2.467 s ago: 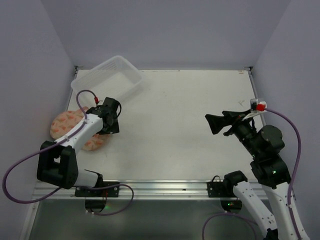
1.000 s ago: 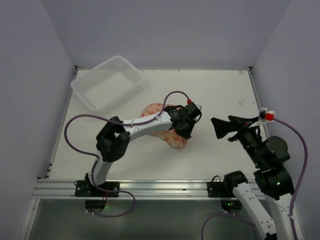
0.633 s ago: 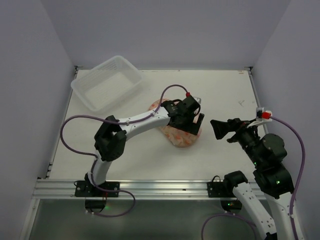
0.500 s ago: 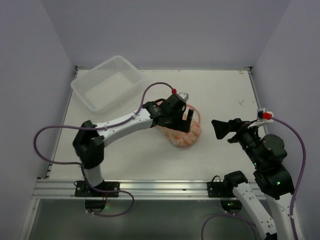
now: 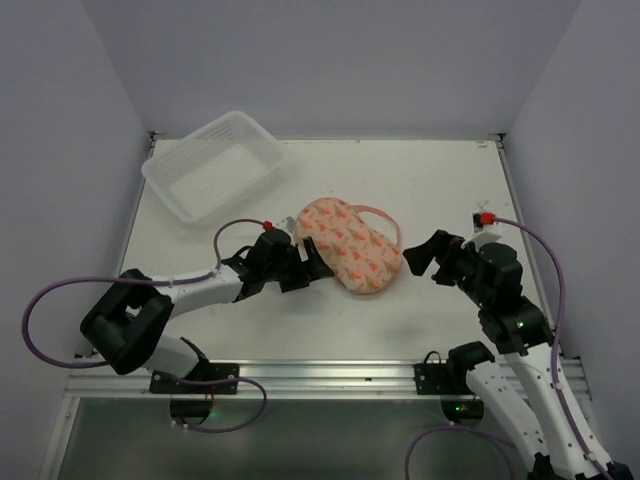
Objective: Unzip the laundry bag and remove the bra
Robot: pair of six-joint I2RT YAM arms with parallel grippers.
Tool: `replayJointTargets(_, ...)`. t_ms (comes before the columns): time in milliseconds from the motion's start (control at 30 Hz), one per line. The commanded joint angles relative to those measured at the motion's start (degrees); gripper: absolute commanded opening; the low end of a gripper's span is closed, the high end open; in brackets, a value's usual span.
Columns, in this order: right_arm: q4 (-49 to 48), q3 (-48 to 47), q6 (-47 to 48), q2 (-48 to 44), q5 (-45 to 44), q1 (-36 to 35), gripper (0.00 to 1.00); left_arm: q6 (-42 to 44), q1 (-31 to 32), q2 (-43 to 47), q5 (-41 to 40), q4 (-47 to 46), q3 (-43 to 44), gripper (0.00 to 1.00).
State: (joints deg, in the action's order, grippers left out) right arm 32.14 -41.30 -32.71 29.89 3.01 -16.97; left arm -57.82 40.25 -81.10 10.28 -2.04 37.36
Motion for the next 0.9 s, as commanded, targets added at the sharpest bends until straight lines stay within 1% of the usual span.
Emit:
replayJointTargets(0,-3.92,1.92,-2.27,1.75,3.75,0.10,0.99,-6.15,-0.08,-2.82,0.97,-19.29,-1.41,0.87)
replayJointTargets(67,-5.07,3.41,-2.80,3.06,4.81,0.10,0.99,-7.04,-0.08,-4.67,0.18,-21.68,-1.59,0.84)
replayJointTargets(167,-6.65,5.17,-3.59,3.25,5.96,0.10,0.99,-9.14,-0.08,-8.54,0.44,-28.09,-2.64,0.78)
replayJointTargets(200,-7.09,5.61,-3.76,3.16,6.05,0.10,0.99,-10.37,-0.08,-10.55,0.44,-30.37,-3.08,0.75)
replayJointTargets(300,-9.02,7.37,-3.68,3.24,6.57,0.10,0.99,-11.87,-0.08,-14.07,0.79,-33.71,-3.17,0.69)
replayJointTargets(433,-11.04,8.60,-4.55,4.56,9.29,0.10,0.99,-13.46,0.00,-17.07,1.23,-36.18,-3.26,0.61)
replayJointTargets(467,-11.48,8.95,-4.73,4.91,10.26,-0.08,0.99,-13.54,0.09,-17.42,1.23,-36.45,-3.09,0.56)
replayJointTargets(567,-13.59,10.80,-5.26,5.62,10.18,-0.78,0.99,-13.37,0.27,-18.39,0.88,-36.71,-2.74,0.49)
replayJointTargets(633,-15.26,12.20,-5.26,6.40,9.65,-1.39,0.99,-13.19,0.36,-19.27,1.31,-37.42,-2.56,0.46)
replayJointTargets(667,-15.70,12.55,-5.35,6.93,9.39,-2.27,0.99,-13.28,0.44,-19.62,1.49,-37.94,-2.47,0.40)
replayJointTargets(733,-17.89,13.87,-5.87,8.68,9.04,-3.32,0.99,-13.63,0.53,-20.85,2.63,-39.52,-2.47,0.33)
replayJointTargets(767,-18.69,14.22,-6.57,9.30,8.86,-4.90,0.99,-13.89,0.53,-21.37,2.98,-40.40,-2.38,0.24)
replayJointTargets(833,-20.97,14.93,-7.19,10.88,7.37,-7.01,0.99,-14.60,0.53,-21.56,4.04,-41.11,-2.47,0.16)
replayJointTargets(867,-21.50,15.19,-7.72,12.55,6.32,-9.55,0.99,-14.69,0.53,-21.21,4.39,-41.46,-2.38,0.08)
